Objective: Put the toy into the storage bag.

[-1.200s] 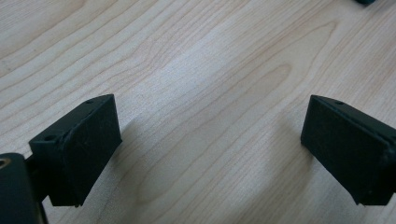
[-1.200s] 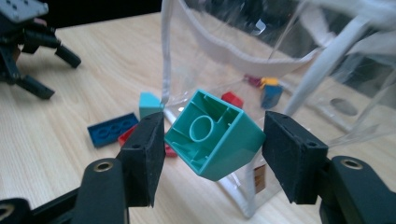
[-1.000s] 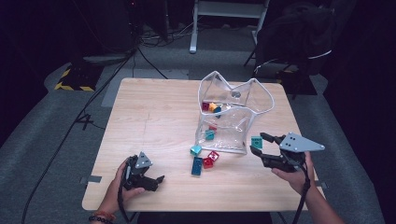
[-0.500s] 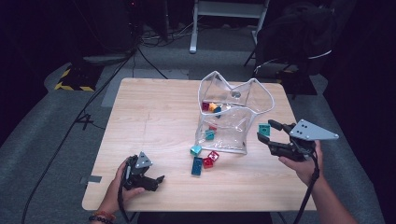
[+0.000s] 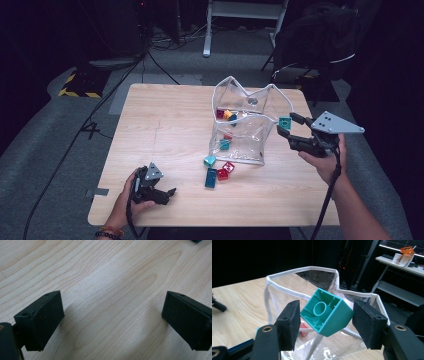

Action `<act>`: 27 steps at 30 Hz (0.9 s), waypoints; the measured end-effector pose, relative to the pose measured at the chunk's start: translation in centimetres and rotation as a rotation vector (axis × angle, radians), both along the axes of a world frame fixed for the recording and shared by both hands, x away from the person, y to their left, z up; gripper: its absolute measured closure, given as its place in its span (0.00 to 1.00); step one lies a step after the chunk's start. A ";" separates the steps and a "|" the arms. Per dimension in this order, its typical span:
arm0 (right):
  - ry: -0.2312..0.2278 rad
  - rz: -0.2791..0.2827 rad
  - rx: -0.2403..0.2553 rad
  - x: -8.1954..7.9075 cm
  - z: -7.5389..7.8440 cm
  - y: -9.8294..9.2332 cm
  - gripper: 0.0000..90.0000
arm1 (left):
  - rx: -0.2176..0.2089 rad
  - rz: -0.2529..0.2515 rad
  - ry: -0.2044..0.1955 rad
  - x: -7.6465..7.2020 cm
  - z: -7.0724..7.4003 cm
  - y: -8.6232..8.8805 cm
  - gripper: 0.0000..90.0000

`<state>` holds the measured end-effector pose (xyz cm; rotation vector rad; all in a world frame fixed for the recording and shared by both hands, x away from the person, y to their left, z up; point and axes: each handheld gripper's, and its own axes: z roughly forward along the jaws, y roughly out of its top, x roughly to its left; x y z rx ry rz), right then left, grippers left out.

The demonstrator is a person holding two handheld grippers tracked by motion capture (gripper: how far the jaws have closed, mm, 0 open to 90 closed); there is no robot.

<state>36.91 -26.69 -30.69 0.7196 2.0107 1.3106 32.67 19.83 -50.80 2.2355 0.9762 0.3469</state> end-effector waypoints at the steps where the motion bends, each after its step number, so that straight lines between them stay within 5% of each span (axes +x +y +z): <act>1: 0.005 -0.006 -0.002 0.4 0.1 0.1 0.45 | -0.001 0.001 0.003 0.0 0.0 0.0 0.05; 16: 0.048 -0.084 -0.004 5.4 0.3 1.6 0.45 | -0.001 0.001 0.003 0.0 0.0 0.0 0.04; 27: 0.075 -0.106 -0.021 6.9 -0.3 2.2 0.45 | -0.001 0.002 0.003 0.0 0.0 0.0 0.05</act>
